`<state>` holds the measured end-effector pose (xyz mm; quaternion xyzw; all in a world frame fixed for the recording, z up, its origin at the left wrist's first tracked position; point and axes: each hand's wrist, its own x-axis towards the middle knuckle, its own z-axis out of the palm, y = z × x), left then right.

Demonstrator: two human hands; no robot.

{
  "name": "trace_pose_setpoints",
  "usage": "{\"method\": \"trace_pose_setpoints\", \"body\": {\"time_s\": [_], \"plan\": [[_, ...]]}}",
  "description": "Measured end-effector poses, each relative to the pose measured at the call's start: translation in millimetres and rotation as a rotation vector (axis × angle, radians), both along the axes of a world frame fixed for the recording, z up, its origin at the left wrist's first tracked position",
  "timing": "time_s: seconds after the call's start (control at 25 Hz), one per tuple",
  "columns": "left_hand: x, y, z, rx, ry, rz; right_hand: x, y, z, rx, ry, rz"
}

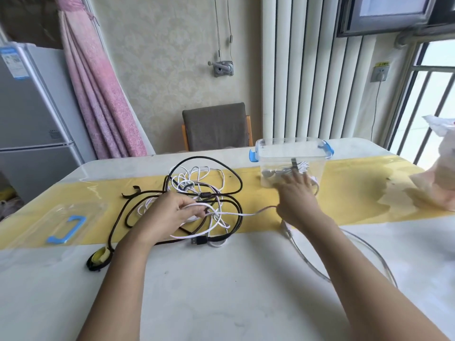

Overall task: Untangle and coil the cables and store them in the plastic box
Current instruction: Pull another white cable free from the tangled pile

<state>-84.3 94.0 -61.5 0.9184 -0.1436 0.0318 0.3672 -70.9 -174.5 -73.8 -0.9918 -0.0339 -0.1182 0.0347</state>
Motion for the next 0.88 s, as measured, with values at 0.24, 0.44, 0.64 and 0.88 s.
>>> {"method": "trace_pose_setpoints", "body": {"time_s": [0.24,0.44,0.64,0.88], "plan": [[-9.6,-7.6,11.4,-0.237,0.133,-0.099,-25.9,57.6,1.1,0.541,0.245,0.351],[-22.8,-12.1,17.1,-0.116,0.359,-0.313,-22.3,49.5,17.2,0.901,0.167,0.48],[3.1,-14.8,-3.9,-0.085,-0.283,0.095,-27.2,18.6,44.1,1.518,-0.025,0.632],[20.7,4.0,-25.7,0.019,-0.197,0.299,-18.6,-21.8,50.4,1.641,-0.398,0.215]]}}
